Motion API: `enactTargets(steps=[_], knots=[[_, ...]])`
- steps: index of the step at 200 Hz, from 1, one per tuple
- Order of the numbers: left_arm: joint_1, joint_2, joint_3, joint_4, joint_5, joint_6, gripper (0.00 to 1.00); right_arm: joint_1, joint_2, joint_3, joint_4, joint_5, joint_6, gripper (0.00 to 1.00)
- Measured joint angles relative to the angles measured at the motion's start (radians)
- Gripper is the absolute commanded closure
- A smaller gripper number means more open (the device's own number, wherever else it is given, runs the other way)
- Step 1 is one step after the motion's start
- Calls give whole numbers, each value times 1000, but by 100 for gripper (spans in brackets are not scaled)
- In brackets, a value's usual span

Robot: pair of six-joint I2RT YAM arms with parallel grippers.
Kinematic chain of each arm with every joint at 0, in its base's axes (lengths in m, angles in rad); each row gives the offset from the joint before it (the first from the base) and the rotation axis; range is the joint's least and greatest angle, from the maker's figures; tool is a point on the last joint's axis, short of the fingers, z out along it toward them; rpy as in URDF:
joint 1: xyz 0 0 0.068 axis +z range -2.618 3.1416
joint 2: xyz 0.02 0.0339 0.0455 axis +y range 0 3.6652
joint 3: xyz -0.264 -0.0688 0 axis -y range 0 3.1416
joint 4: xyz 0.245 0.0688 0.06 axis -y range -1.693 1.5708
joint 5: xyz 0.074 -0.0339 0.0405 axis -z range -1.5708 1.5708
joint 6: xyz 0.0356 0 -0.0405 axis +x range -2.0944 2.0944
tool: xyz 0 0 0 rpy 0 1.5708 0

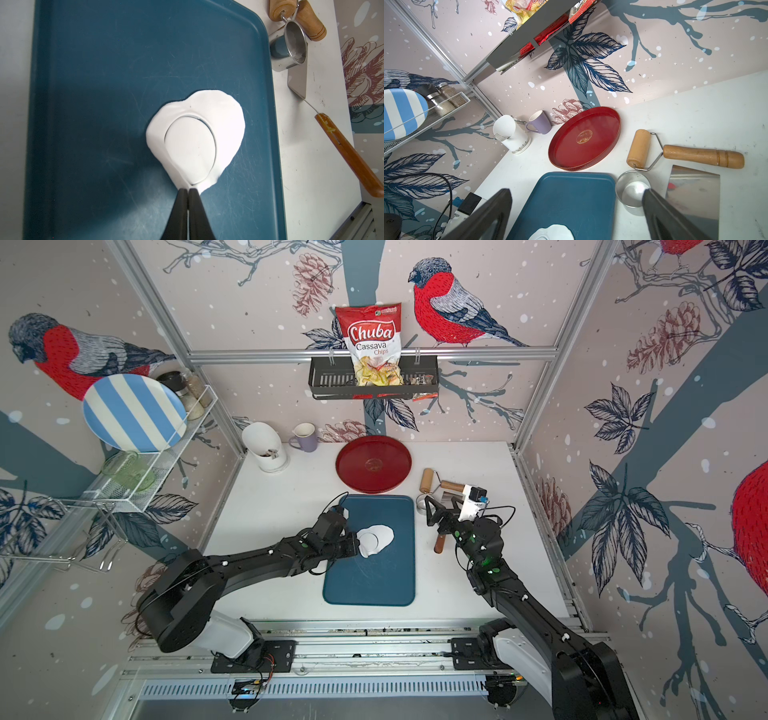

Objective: Roll out the dumpling wrappers from the dough
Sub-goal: Remove the dumpling wrapper from the work surface.

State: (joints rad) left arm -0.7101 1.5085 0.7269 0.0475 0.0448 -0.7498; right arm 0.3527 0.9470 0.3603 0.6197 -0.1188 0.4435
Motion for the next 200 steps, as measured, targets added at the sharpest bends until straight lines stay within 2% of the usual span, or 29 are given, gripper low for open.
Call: enactTargets(steps=[200], knots=[[-10,27,80,-8,1,29,92,0,0,0,0,0,0,0]])
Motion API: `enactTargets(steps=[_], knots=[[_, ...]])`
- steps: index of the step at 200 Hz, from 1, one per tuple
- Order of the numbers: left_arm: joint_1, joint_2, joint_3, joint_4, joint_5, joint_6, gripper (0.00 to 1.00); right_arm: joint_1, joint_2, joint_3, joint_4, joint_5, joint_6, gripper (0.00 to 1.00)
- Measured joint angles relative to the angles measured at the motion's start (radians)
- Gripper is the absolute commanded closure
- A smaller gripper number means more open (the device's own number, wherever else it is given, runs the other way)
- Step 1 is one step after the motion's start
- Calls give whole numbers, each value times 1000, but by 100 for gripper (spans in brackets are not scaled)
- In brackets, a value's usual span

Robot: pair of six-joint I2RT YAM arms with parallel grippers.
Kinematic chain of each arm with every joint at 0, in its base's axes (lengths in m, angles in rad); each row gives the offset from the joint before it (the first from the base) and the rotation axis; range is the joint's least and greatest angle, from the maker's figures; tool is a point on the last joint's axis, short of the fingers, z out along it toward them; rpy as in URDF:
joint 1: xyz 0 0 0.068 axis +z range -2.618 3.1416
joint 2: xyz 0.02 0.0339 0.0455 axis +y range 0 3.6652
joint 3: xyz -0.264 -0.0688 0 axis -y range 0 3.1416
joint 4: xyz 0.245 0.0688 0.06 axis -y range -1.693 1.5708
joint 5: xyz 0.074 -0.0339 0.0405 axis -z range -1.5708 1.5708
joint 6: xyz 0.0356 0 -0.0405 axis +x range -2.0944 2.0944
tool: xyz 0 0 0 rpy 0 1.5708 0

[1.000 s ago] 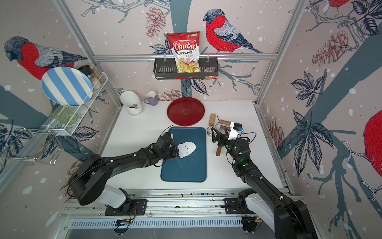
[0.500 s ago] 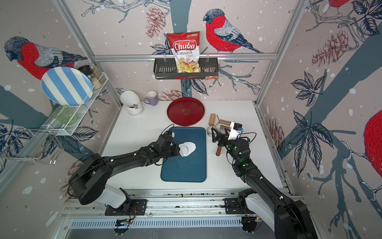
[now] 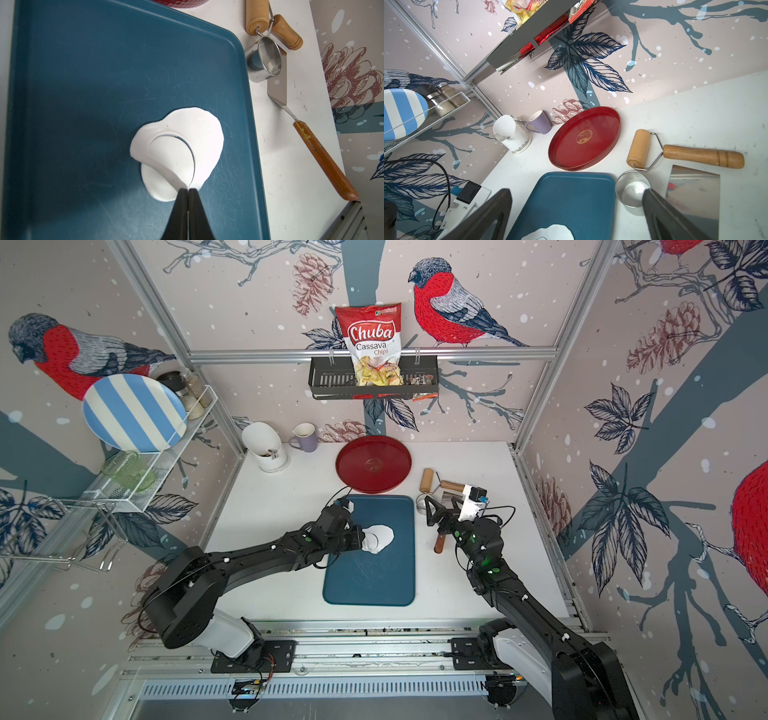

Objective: Roll out the dumpling wrappers from the dough
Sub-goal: Remove the dumpling wrapper from the work surface.

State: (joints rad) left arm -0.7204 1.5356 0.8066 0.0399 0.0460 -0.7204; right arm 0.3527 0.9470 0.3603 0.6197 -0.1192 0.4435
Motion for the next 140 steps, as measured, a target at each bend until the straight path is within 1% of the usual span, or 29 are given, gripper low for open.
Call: enactTargets(steps=[140], knots=[[-31,54,106,-8,7,30,93,0,-5,0,0,0,0,0]])
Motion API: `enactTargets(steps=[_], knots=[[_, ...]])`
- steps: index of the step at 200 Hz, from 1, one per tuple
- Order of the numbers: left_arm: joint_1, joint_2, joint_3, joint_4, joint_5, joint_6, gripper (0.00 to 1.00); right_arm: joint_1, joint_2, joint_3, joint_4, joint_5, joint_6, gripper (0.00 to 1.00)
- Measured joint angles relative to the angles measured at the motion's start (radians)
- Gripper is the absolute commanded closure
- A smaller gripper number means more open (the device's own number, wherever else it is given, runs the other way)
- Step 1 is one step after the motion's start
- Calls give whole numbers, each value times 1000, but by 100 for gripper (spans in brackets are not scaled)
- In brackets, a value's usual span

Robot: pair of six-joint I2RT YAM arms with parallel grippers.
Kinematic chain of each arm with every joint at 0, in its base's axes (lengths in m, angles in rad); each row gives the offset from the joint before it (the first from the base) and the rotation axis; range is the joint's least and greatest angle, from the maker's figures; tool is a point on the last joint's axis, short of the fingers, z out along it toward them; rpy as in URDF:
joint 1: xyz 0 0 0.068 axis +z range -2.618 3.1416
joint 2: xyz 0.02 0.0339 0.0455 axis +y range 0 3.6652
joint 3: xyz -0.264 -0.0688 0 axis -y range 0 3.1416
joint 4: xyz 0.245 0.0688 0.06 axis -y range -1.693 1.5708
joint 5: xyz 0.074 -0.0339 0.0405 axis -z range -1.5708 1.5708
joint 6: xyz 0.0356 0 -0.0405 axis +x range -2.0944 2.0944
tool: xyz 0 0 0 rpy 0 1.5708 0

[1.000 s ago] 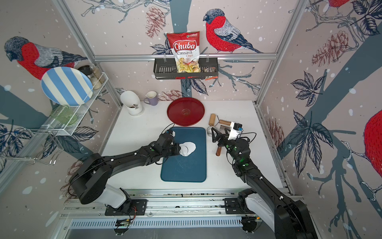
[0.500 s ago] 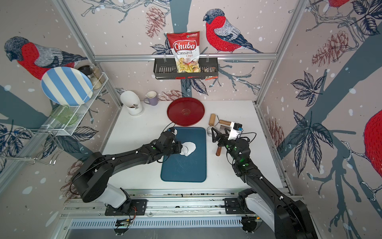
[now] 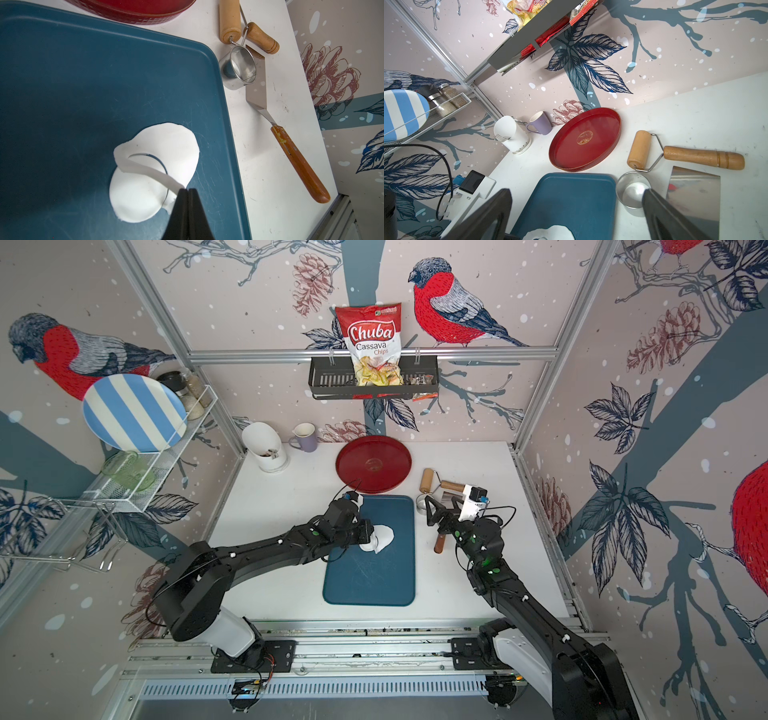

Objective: Roll out the dumpling wrappers from the dough
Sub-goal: Remove the dumpling wrapper from the work surface.

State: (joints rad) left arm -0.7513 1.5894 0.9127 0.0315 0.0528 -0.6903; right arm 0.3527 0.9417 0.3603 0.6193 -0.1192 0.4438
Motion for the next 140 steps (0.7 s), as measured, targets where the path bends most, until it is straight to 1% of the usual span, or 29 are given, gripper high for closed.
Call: enactTargets(steps=[100,140], knots=[[-21,51,73,-26,0,18,94,0,-6,-1,0,0,0,0],[-29,71,124,-36,1,22,94,0,-10,-1,0,4,0,0]])
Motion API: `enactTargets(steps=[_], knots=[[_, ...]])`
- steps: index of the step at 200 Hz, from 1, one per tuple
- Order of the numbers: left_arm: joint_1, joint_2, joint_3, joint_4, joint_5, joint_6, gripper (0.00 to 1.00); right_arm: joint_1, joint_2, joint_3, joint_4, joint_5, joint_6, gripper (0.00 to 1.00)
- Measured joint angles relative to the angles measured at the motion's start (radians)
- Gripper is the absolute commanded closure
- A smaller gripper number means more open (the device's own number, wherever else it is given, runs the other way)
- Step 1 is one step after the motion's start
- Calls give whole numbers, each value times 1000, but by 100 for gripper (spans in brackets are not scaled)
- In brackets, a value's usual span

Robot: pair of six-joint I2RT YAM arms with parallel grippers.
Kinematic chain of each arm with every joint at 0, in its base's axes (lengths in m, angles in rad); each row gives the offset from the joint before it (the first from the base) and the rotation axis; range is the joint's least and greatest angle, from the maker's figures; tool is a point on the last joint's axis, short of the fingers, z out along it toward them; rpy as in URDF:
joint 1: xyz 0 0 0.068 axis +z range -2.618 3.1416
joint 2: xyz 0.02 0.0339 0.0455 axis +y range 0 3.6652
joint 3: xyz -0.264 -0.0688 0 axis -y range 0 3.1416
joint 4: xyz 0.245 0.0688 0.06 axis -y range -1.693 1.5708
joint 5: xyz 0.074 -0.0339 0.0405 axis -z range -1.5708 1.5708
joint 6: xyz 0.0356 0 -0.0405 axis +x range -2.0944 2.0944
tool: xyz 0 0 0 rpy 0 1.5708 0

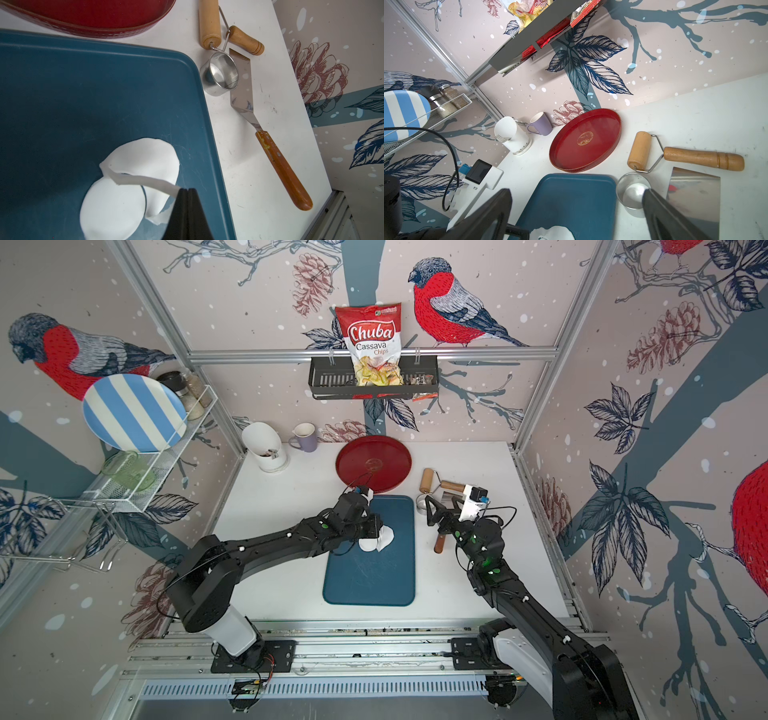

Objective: Roll out the dumpling wrappers from the dough
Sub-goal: Remove the dumpling wrapper from the work surface.

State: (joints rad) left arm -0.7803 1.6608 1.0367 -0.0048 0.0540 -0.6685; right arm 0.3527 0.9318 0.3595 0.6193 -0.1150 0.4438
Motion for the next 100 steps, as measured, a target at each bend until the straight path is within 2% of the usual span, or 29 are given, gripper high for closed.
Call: enactTargets(steps=[100], knots=[[-19,41,63,-4,3,14,94,0,-11,-4,0,10,0,0]])
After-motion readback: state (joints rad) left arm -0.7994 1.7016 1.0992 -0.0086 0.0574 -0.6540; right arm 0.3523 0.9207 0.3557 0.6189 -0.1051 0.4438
